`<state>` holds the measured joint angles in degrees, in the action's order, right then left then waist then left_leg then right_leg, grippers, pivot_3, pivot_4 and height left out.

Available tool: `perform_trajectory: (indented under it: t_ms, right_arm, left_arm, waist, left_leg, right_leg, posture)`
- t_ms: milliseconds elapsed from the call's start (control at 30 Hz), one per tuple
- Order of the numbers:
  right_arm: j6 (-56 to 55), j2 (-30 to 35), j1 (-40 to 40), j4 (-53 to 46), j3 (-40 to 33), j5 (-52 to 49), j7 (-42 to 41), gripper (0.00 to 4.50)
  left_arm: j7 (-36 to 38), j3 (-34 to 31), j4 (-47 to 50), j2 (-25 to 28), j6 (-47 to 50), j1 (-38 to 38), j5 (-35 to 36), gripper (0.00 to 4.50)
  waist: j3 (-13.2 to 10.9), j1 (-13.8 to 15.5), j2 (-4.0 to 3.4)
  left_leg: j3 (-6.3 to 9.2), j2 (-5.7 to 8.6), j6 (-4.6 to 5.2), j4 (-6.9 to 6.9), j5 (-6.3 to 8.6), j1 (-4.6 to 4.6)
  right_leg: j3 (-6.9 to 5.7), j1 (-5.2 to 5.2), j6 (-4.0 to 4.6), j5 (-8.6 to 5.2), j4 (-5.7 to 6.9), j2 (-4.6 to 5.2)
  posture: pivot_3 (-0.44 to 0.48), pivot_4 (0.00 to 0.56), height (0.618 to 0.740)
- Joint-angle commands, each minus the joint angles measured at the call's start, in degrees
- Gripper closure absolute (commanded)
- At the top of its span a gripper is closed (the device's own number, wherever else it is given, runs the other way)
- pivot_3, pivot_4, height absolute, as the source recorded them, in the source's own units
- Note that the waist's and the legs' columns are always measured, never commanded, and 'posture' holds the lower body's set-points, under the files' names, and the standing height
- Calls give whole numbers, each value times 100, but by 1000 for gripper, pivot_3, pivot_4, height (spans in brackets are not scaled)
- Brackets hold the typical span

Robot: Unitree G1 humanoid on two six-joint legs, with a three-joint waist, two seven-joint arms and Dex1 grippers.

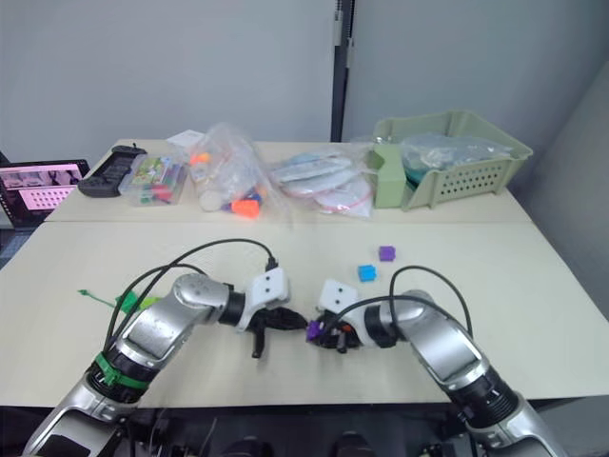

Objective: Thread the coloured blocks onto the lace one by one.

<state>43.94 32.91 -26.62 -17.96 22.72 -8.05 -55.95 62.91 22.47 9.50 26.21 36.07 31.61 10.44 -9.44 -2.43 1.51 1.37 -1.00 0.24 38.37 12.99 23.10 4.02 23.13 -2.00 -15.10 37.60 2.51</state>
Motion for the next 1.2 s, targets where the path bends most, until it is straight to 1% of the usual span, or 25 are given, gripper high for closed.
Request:
perform_trajectory:
  t_ms: [33,67,100,167,333,500,667,900,1100,1200]
  right_arm:
    - [-94,-66,-56,-94,81,-46,40,3345]
    - [-100,-48,-43,-89,70,-42,32,3345]
    - [-112,6,-26,-78,47,-47,12,3345]
    - [-135,81,-10,-64,23,-68,-7,3345]
    - [-194,246,20,-58,8,-148,3,3345]
    - [-222,357,46,-50,-29,-190,9,3345]
    - [-260,436,94,-29,-68,-211,8,3345]
    - [-276,504,120,-46,-81,-228,-2,3345]
    - [-306,606,205,-116,-112,-269,-27,3345]
    - [-289,612,222,-140,-116,-272,-16,3345]
  left_arm:
    - [266,-46,195,138,-270,0,184,3667]
    - [321,-69,180,215,-322,-5,184,3299]
    - [444,-121,114,431,-475,-19,142,3178]
    - [609,-203,19,709,-650,-53,150,3133]
    - [717,-321,-148,1068,-842,-141,279,3133]
    - [817,-506,-165,1219,-823,-204,456,3133]
    - [832,-564,-72,1221,-709,-298,598,3133]
    - [690,-531,-11,1233,-689,-384,580,3133]
    - [803,-440,-46,1356,-1060,-524,432,3133]
    - [817,-406,-106,1373,-1236,-579,363,3998]
  waist:
    - [0,-29,0]
    - [0,-40,-2]
    - [0,-35,-3]
    - [-1,-10,-3]
    - [-1,38,-3]
    - [-2,125,-2]
    - [-2,147,-2]
    - [-2,165,-2]
    - [-2,172,-2]
    - [-2,173,-2]
  left_leg:
    - [0,-1,0,0,0,5]
    - [0,-5,0,-3,0,3]
    - [1,-3,0,-13,0,0]
    - [4,-2,0,-14,0,3]
    - [5,10,0,-12,0,8]
    - [-1,9,0,-2,0,16]
    - [-1,8,0,-2,0,15]
    - [-1,9,0,-1,0,16]
    - [-1,8,0,-1,0,17]
    - [-3,8,0,-1,0,16]
  right_leg:
    - [2,8,0,0,4,-1]
    - [1,9,0,0,3,-5]
    - [2,11,1,0,5,-4]
    - [-2,14,2,0,7,-4]
    - [0,11,1,0,-1,14]
    - [-4,5,-1,-1,-15,14]
    - [-4,7,-1,-1,-10,13]
    - [-4,5,-1,-1,-12,13]
    - [-4,6,-1,-1,-13,13]
    - [-4,4,-1,-1,-15,13]
  posture:
    - [0,150,740]
    - [0,150,740]
    - [0,150,740]
    - [0,150,740]
    - [0,150,740]
    - [0,150,740]
    - [0,150,740]
    - [0,150,740]
    - [0,150,740]
    - [0,150,740]
